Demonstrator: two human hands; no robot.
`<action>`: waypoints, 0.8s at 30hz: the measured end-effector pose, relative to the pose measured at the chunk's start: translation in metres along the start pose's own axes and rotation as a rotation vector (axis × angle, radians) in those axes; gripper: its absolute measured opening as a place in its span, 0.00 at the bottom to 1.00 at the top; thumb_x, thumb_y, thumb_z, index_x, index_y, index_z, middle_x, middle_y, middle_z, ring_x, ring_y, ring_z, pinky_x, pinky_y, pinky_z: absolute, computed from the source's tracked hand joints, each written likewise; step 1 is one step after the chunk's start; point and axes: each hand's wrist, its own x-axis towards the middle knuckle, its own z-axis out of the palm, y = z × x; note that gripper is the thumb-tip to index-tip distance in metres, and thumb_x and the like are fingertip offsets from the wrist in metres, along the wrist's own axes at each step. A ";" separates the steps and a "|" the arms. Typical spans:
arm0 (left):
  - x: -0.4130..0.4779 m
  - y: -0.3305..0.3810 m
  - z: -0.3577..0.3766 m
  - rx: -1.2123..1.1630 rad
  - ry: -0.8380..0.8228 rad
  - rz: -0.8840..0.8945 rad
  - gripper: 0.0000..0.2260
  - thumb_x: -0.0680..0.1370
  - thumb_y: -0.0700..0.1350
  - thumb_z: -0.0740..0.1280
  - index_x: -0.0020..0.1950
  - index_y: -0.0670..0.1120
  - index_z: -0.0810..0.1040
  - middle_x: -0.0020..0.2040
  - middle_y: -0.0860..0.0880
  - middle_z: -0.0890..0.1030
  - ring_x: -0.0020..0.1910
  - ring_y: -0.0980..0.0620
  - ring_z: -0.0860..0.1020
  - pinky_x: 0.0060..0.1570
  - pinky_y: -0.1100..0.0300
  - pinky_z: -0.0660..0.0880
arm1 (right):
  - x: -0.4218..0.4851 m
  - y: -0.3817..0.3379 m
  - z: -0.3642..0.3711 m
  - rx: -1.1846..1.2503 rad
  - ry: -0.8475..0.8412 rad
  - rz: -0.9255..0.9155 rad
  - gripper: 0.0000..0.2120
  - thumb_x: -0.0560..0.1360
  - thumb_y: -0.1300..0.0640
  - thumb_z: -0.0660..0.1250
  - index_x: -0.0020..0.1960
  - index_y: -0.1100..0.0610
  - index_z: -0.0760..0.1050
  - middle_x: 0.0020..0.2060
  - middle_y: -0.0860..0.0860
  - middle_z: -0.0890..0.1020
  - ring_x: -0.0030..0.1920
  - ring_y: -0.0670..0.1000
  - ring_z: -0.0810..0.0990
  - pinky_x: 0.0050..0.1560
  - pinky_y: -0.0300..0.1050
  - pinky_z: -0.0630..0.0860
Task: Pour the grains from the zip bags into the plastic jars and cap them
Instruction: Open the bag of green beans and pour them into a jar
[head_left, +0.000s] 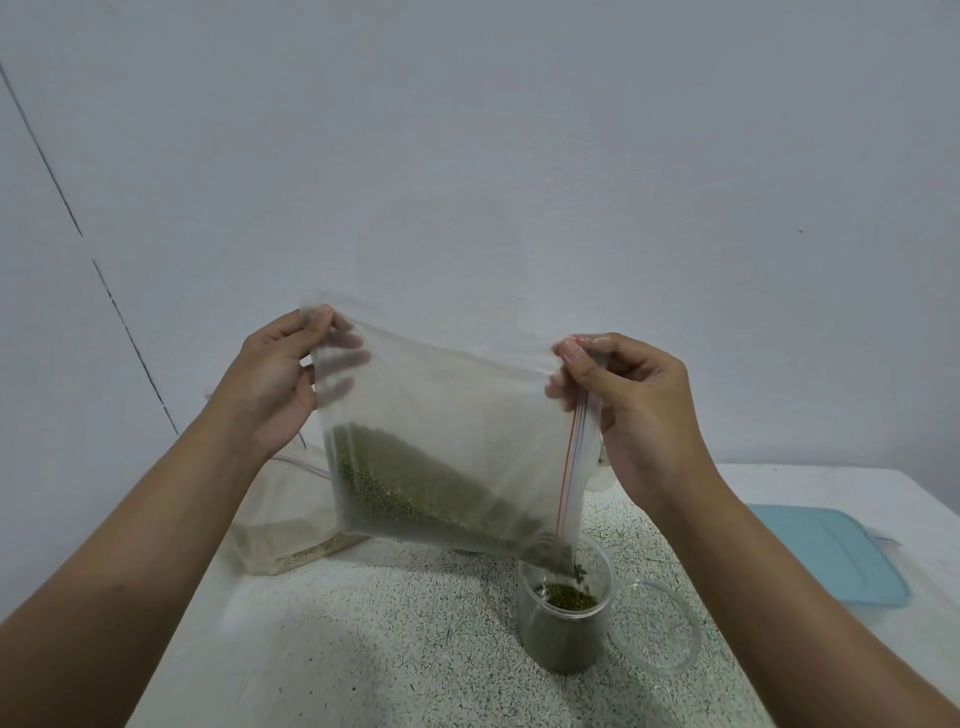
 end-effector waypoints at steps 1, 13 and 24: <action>0.000 0.000 0.000 0.001 -0.001 0.001 0.10 0.84 0.48 0.64 0.46 0.47 0.80 0.42 0.50 0.84 0.45 0.50 0.86 0.49 0.51 0.75 | 0.000 0.000 0.000 0.000 0.001 0.000 0.04 0.71 0.62 0.73 0.44 0.62 0.83 0.35 0.55 0.83 0.34 0.54 0.82 0.37 0.45 0.74; 0.000 0.004 0.000 0.017 -0.011 0.004 0.10 0.84 0.47 0.64 0.46 0.47 0.80 0.42 0.50 0.84 0.44 0.51 0.86 0.49 0.50 0.75 | -0.001 -0.004 -0.001 0.000 0.005 -0.007 0.03 0.73 0.64 0.72 0.45 0.64 0.82 0.35 0.54 0.83 0.34 0.54 0.82 0.38 0.46 0.74; -0.001 0.007 0.002 0.037 -0.012 0.006 0.11 0.84 0.47 0.64 0.45 0.47 0.81 0.43 0.50 0.84 0.44 0.50 0.86 0.49 0.50 0.75 | 0.000 -0.005 -0.002 0.019 0.009 0.000 0.04 0.74 0.66 0.71 0.47 0.68 0.81 0.35 0.54 0.83 0.34 0.54 0.82 0.36 0.43 0.74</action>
